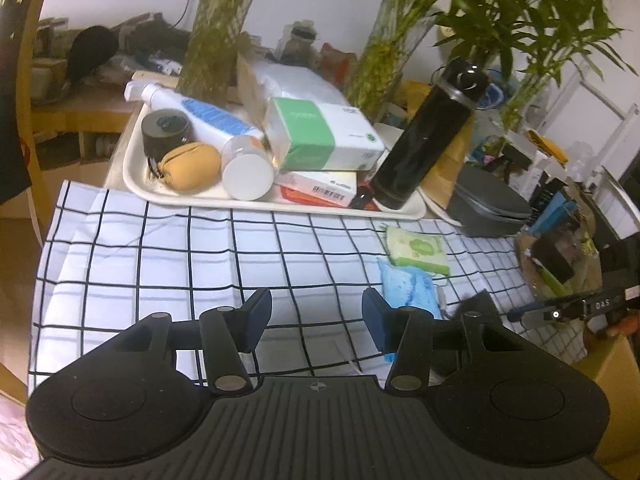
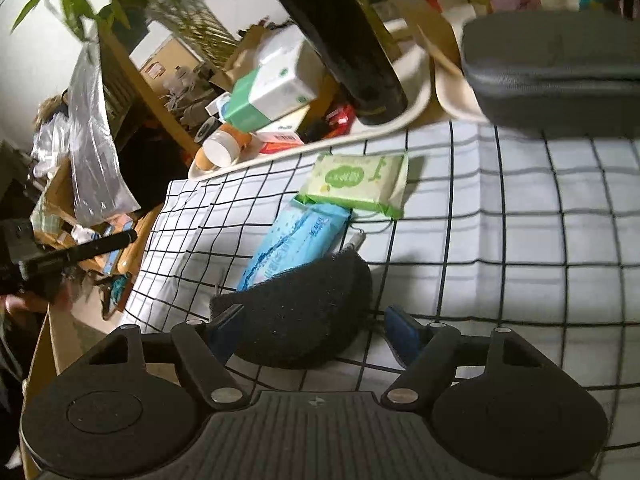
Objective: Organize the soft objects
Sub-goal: 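Close the right tool on the black foam sponge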
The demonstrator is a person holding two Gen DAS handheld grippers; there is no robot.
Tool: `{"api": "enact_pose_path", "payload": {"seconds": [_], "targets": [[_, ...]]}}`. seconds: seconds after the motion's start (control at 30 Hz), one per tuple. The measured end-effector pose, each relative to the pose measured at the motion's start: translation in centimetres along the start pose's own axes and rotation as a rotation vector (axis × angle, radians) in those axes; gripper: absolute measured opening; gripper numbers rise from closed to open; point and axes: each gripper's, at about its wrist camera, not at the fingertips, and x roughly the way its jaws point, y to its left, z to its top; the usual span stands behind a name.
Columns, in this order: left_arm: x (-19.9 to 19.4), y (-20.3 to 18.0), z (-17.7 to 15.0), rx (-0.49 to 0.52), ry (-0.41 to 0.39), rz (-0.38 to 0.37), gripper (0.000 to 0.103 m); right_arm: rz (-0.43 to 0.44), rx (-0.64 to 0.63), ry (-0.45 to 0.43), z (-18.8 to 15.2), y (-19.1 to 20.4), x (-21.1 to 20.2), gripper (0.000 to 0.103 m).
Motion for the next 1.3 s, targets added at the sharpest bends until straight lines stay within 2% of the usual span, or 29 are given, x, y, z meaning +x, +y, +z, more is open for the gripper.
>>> {"api": "enact_pose_path", "payload": {"seconds": [0.27,0.37,0.43,0.57,0.67,0.8,0.93,1.03,1.3], "targets": [[0.7,0.6,-0.5,-0.007,0.015,-0.008,0.049,0.062,0.088,0.040,0.3,-1.3,2.2,0.075],[0.9,0.6,-0.6,0.003,0.022,-0.006,0.049,0.067,0.092,0.058,0.5,-1.3,3.1,0.068],[1.0,0.5,-0.6,0.012,0.025,-0.011,0.049,0.046,0.092,0.078,0.5,-1.2,3.8,0.055],[1.2,0.4,-0.7,0.039,0.035,-0.020,0.049,0.031,0.071,0.091,0.5,-0.6,3.9,0.044],[1.5,0.3,-0.7,0.055,0.046,-0.023,0.049,0.036,0.044,0.076,0.7,0.3,3.2,0.040],[2.1,0.1,-0.7,0.089,0.062,-0.048,0.049,0.044,0.017,0.005,1.5,1.2,1.3,0.039],[2.9,-0.8,-0.7,0.189,0.074,-0.076,0.049,0.026,0.015,-0.075,2.1,1.5,-0.9,0.039],[3.9,-1.8,-1.0,0.308,0.091,-0.095,0.049,0.011,0.028,-0.122,2.3,1.3,-2.2,0.039],[6.3,-3.3,-2.6,0.570,0.131,-0.213,0.049,-0.022,0.029,-0.166,2.8,1.0,-3.5,0.038]]}}
